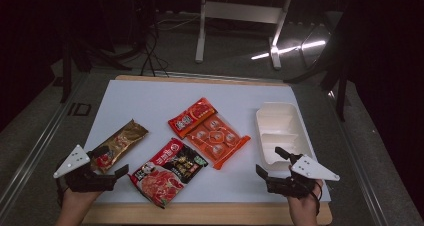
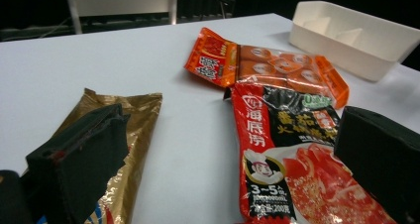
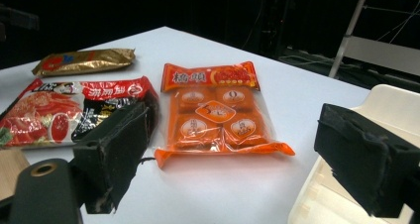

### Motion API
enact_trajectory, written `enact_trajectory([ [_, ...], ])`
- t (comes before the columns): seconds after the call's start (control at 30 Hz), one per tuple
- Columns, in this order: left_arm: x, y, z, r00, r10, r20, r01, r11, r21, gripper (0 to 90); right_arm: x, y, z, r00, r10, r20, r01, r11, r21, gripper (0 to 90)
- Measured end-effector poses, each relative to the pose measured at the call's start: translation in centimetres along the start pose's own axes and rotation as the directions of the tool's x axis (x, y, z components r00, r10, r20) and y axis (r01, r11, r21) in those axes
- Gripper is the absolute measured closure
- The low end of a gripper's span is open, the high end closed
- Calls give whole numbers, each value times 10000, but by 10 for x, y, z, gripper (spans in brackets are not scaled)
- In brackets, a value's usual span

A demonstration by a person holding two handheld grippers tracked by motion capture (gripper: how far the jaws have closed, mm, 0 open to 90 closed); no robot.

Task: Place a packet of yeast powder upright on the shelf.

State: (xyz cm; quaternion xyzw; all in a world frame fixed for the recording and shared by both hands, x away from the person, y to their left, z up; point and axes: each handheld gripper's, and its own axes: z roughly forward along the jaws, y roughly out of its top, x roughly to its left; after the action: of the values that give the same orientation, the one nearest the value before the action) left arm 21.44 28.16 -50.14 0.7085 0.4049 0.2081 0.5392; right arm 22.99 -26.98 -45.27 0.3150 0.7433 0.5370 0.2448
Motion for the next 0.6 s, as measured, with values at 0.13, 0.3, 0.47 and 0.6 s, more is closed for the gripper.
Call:
enact_trajectory([
  [0.13, 0, 0, 1, 9997, 129, 196, -131, 9999, 109, 5, 0, 1, -3, 9997, -222, -40, 220, 9988, -441, 132],
  [0.3, 0, 1, 2, 9985, 252, 494, -259, 9996, 137, 5, 1, 0, 0, 9997, -213, 70, 211, 9996, 192, 123],
  [0.47, -3, 3, 3, 9956, 493, 795, -524, 9979, 369, 5, 4, 0, 2, 9996, -240, -120, 245, 9987, 441, 116],
  [0.6, -6, 5, 1, 9940, 709, 838, -737, 9968, 306, 5, 6, 5, -2, 9992, -244, -332, 249, 9995, 170, 139],
])
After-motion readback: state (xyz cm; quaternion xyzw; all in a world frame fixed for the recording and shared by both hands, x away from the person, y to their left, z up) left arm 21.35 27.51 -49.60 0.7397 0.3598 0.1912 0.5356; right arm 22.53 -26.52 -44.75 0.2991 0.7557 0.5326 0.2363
